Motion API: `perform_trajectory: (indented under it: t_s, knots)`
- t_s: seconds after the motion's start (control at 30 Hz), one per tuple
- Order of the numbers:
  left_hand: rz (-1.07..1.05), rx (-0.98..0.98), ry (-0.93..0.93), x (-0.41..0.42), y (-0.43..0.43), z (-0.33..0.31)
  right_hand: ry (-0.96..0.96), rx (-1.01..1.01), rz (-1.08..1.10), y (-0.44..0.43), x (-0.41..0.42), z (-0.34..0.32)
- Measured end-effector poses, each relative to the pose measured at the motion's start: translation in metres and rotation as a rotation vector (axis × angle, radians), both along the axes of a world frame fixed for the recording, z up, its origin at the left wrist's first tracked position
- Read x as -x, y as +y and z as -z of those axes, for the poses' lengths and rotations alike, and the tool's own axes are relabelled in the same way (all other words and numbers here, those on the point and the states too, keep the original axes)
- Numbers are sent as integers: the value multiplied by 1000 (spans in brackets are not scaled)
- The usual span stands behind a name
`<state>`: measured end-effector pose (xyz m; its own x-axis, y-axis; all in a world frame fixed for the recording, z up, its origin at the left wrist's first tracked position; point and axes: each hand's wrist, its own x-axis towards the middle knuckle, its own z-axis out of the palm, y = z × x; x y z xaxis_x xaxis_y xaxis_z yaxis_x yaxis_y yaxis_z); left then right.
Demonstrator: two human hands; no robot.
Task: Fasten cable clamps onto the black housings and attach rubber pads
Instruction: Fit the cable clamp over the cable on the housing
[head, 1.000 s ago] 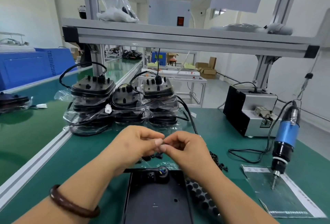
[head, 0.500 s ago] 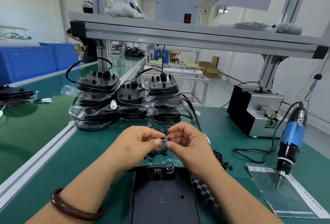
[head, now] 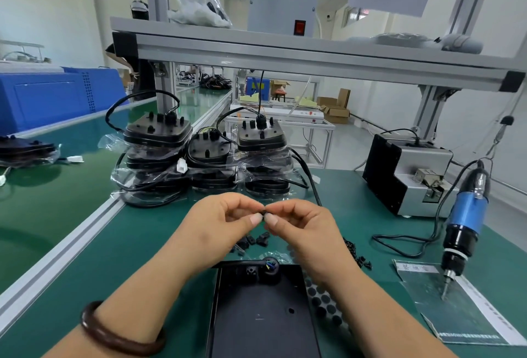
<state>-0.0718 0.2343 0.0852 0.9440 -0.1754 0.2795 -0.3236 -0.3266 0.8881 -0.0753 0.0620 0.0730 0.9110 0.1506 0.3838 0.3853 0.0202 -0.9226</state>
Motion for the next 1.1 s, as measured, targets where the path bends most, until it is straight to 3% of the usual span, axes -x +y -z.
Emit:
perform_trajectory:
  t_s: [0.13,0.27,0.33,0.5,0.6,0.73,0.87,1.1]
  knots:
    - [-84,-196,-153,5,-3,-4,68,-121,-41,0,1,-1]
    - [-90,-94,-97,7,-4,-5,186,-368,-154,2,1,-1]
    - [-66,-62,-62,8,-3,-6,198,-384,-177,2,2,-1]
    - [54,-199,-47,10,3,-9,177,-251,-133,4,5,-4]
    - [183,-402,39,9,25,-16,221,-189,-106,4,7,-6]
    - [380,-583,165,13,37,-19,214,81,-67,6,14,-7]
    - [332,-578,135,11,32,-18,215,216,-75,7,17,-9]
    - [378,-435,215,9,34,-14,334,198,-62,10,15,-13]
